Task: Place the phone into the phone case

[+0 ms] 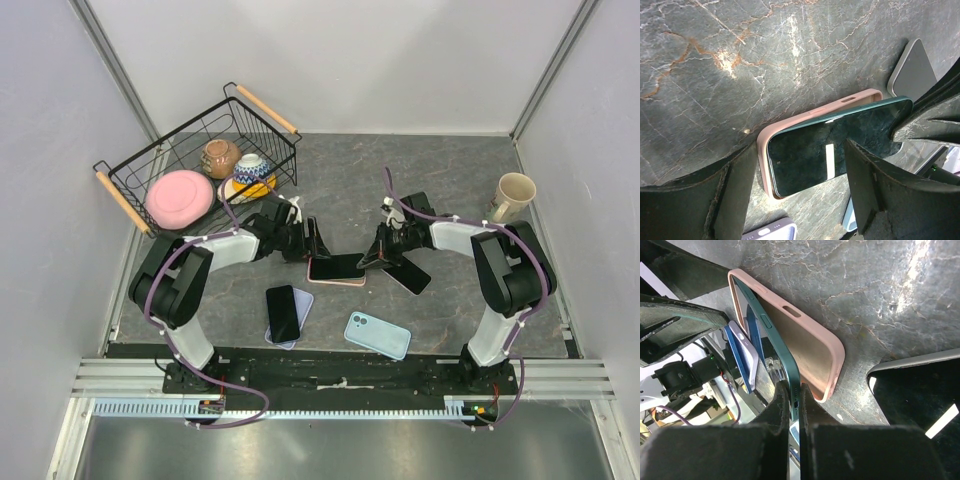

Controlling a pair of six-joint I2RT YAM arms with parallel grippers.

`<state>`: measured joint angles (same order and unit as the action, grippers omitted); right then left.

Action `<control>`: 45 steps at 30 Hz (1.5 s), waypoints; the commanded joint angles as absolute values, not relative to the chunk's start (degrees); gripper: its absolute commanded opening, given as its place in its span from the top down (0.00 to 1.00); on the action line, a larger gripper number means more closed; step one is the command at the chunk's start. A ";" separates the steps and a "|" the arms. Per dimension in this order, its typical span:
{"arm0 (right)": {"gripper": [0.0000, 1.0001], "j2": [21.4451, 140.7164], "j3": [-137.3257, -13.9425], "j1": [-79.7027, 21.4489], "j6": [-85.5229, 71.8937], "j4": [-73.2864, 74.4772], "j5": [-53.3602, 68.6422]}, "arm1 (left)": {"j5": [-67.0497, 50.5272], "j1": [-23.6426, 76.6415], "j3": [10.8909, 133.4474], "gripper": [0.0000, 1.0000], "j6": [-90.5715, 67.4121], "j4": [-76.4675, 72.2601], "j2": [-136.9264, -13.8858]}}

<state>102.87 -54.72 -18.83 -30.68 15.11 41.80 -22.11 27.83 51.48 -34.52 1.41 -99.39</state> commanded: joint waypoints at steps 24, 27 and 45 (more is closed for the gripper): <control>1.00 109.16 -52.64 -24.69 -31.47 12.30 30.59 | -3.78 30.76 51.68 0.22 -30.24 14.14 -77.53; 1.00 110.91 -55.01 -25.93 -30.94 13.00 30.24 | -3.34 30.76 51.33 0.22 -29.97 15.29 -74.63; 1.00 112.32 -56.78 -28.04 -29.88 15.47 28.39 | -10.89 31.81 53.61 0.54 -28.30 15.47 -79.09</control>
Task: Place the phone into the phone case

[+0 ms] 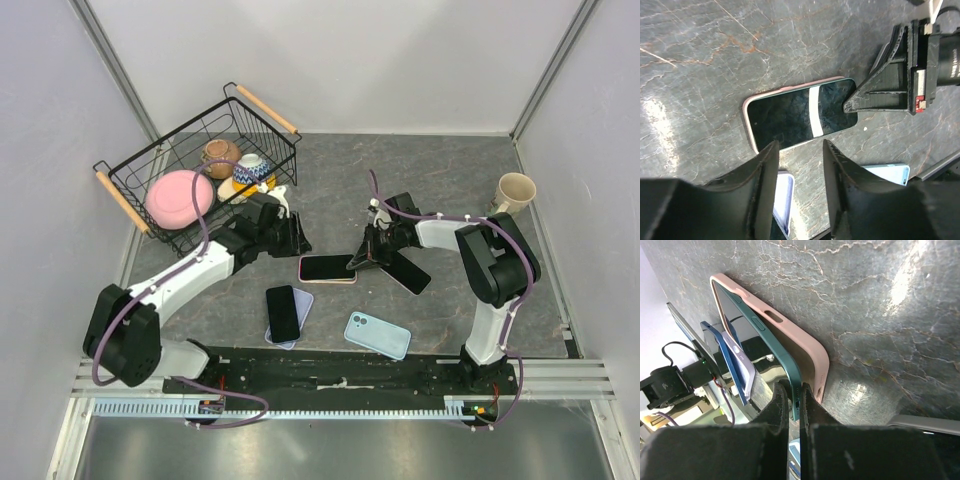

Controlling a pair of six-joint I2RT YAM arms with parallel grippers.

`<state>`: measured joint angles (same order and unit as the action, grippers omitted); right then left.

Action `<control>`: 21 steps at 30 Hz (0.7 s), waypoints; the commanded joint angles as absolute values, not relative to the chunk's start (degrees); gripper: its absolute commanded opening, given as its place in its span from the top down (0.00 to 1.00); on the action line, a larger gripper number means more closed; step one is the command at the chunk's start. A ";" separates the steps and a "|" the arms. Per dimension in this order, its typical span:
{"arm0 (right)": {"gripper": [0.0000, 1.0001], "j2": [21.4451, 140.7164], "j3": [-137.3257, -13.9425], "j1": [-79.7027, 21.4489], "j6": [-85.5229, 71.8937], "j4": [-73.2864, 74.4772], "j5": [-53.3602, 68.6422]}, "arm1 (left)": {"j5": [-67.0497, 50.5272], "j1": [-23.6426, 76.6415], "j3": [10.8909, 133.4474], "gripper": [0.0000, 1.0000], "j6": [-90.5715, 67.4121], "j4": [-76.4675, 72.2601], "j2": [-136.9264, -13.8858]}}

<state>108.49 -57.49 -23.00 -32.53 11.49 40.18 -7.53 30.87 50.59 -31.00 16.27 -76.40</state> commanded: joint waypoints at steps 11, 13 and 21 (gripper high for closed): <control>1.00 113.73 -56.87 -28.56 -29.18 16.61 26.37 | -16.70 36.03 58.62 0.98 -27.60 14.33 -91.56; 1.00 113.91 -56.78 -28.74 -29.09 16.61 26.02 | -16.96 37.00 59.58 0.98 -27.69 14.24 -93.33; 1.00 114.26 -56.78 -28.92 -28.65 17.66 24.09 | -16.53 39.11 61.00 0.98 -28.74 13.62 -99.57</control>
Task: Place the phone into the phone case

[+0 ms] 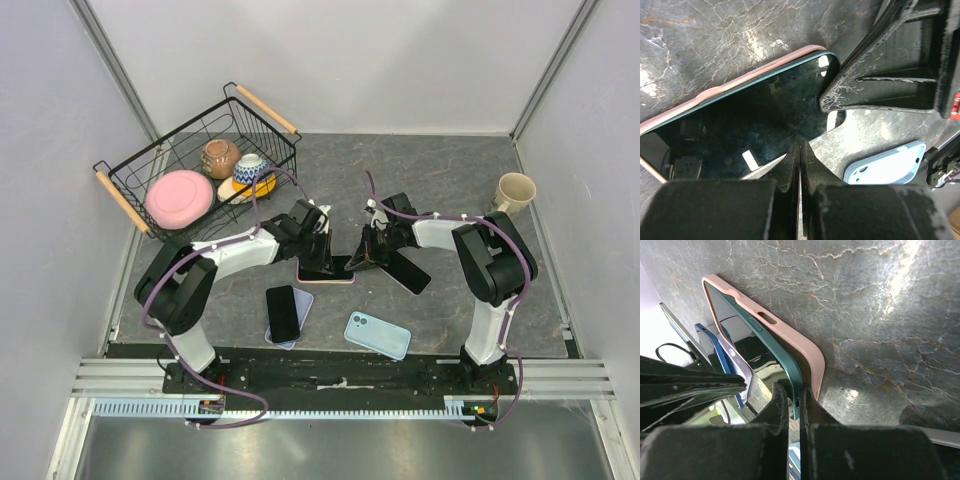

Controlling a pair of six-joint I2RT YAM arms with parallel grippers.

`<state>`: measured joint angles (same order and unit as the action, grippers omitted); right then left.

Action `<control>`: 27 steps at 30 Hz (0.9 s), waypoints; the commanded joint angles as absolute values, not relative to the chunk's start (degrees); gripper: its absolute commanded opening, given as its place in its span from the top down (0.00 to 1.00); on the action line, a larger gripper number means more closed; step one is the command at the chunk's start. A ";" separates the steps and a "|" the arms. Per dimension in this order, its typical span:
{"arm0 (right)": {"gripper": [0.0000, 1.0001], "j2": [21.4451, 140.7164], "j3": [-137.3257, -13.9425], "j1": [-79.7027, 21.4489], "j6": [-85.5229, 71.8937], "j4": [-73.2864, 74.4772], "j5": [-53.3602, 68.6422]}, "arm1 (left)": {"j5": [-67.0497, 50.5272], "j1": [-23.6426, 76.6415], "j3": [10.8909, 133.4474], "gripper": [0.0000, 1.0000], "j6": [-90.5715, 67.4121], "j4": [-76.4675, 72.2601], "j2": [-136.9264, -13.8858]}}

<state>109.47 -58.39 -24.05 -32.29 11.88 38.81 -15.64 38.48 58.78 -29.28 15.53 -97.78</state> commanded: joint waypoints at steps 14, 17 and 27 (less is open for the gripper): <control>1.00 113.91 -57.48 -29.27 -27.42 19.60 22.50 | -11.87 39.11 60.20 0.98 -31.02 14.50 -105.38; 1.00 113.29 -57.66 -29.27 -26.98 20.65 21.80 | -10.55 39.11 60.47 0.98 -31.03 15.38 -105.47; 0.97 109.95 -60.02 -29.27 -25.14 25.22 19.16 | -4.92 39.11 61.17 0.98 -32.43 19.69 -107.93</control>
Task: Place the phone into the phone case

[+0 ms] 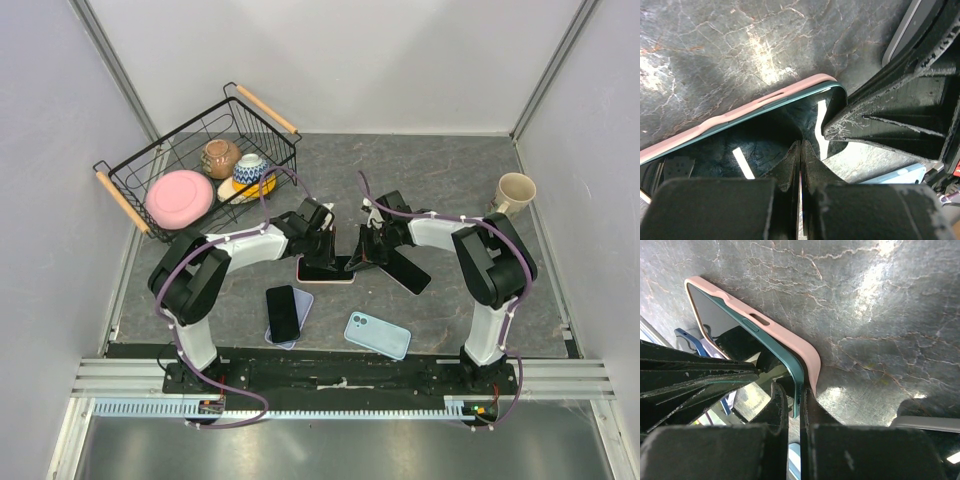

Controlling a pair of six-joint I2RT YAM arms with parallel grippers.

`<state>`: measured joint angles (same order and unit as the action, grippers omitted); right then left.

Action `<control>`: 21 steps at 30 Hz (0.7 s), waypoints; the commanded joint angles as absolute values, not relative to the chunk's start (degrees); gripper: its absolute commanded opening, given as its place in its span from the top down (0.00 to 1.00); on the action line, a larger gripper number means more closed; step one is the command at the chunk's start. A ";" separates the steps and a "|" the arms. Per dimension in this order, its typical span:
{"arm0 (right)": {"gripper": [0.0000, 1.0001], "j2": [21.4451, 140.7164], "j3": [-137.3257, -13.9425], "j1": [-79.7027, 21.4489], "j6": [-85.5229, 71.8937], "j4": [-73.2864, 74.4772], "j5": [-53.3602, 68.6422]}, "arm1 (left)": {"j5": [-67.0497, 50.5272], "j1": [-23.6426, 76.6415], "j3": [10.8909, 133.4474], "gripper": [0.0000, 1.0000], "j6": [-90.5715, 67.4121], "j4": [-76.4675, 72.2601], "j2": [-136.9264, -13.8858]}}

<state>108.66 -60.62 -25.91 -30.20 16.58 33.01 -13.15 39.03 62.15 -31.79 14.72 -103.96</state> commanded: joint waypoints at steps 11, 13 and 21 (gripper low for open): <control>0.74 107.05 -62.49 -29.27 -23.91 28.74 18.02 | -3.16 39.11 60.82 0.98 -33.13 21.36 -110.13; 0.67 106.88 -63.01 -29.27 -23.38 29.18 17.84 | -2.73 39.11 60.73 0.98 -33.13 21.71 -110.30; 0.40 99.33 -65.91 -28.92 -24.17 29.19 22.22 | -1.50 39.11 59.68 0.98 -33.31 22.24 -110.30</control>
<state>104.86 -64.31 -29.80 -25.65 24.73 22.98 -11.49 39.05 63.22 -34.11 14.96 -105.01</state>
